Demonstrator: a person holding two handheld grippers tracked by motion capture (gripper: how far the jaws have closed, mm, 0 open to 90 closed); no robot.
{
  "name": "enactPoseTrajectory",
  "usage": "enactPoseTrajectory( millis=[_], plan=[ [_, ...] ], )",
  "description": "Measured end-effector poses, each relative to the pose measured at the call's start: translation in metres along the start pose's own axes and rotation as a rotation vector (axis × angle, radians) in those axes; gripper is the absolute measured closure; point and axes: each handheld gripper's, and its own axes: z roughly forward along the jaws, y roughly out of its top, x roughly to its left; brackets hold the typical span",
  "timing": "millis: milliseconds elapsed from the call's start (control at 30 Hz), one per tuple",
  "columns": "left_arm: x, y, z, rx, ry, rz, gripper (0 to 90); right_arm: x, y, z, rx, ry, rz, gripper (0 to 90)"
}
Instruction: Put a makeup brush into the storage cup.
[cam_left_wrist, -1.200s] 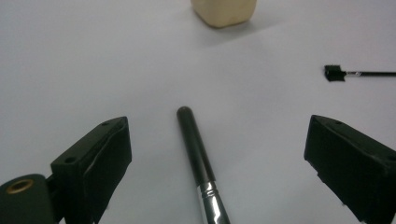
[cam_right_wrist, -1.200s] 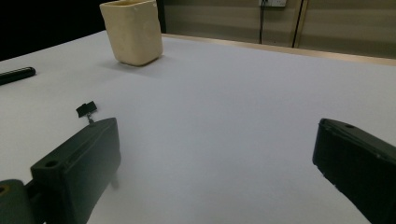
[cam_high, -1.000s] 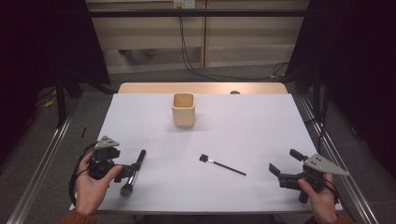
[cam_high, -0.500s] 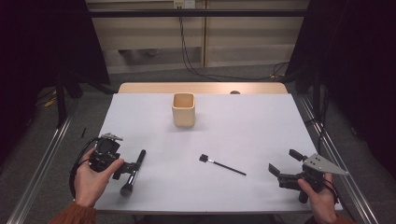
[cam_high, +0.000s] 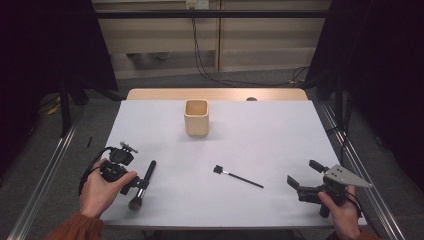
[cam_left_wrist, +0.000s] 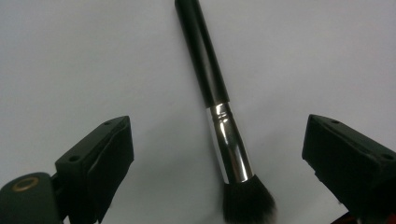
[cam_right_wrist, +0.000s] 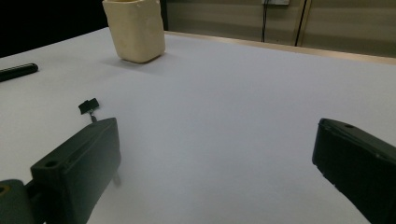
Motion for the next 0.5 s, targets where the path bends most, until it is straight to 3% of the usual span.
enactPoseTrajectory(
  millis=[200, 500],
  plan=[
    [-0.0006, 0.0042, 0.0044, 0.064, 0.004, -0.015, 7.5, 0.0001, -0.0001, 0.0003, 0.002, 0.001, -0.002, 0.6],
    [-0.0027, 0.0095, 0.0099, 0.119, 0.031, -0.013, 6.4, -0.0001, -0.0004, 0.0002, 0.006, -0.003, 0.005, 0.6]
  ],
)
